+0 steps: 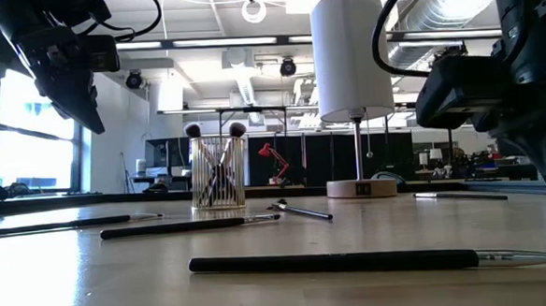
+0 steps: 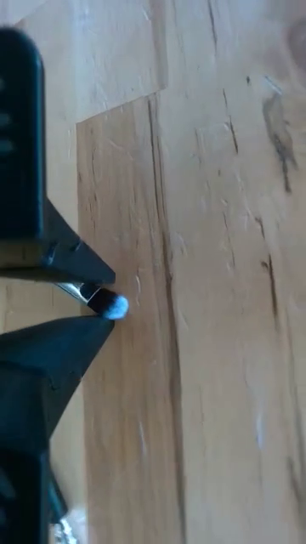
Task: Put items in baskets/containers
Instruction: Put the black eyeshadow brush into the yellow holder
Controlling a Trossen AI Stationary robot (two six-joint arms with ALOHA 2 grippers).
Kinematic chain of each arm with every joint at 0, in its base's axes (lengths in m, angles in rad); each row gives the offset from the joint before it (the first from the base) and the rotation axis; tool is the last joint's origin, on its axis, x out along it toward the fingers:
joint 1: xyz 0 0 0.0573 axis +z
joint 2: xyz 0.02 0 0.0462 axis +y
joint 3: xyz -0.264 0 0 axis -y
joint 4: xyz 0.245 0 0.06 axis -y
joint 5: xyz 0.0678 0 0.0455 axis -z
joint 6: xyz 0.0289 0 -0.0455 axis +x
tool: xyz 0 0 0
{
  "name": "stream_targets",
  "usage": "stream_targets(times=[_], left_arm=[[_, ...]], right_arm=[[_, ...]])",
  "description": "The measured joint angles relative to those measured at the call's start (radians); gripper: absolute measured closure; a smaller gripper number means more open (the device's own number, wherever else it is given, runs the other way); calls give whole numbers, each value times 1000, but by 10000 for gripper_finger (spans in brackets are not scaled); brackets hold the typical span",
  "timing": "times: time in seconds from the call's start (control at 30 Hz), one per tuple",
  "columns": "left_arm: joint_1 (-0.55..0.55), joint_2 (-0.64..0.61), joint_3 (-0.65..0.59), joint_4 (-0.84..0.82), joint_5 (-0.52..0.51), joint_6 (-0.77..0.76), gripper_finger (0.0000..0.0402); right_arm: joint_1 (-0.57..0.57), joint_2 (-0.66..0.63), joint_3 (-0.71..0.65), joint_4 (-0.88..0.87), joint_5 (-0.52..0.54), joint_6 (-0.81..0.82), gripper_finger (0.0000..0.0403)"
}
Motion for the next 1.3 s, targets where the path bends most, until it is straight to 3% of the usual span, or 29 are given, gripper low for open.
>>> stream_targets(times=[0.13,0.4,0.53,0.77,1.03,1.17,1.3], left_arm=[[0,0,0,0,0,0,401],[0,0,0,1,-8,-2,401],[0,0,0,11,-11,-3,401],[0,0,1,71,-30,-19,401],[0,0,2,137,-47,-129,401],[0,0,2,138,-53,-174,401],[0,0,2,138,-53,-195,401]], right_arm=[[1,0,0,6,63,-95,394],[-58,-18,11,117,281,-405,399],[-128,-49,19,236,389,-657,400],[-304,-110,19,471,474,-1224,402],[-529,-135,19,1008,341,-1764,402],[-618,-129,23,1307,214,-1924,402],[-679,-129,23,1438,160,-1992,403]])
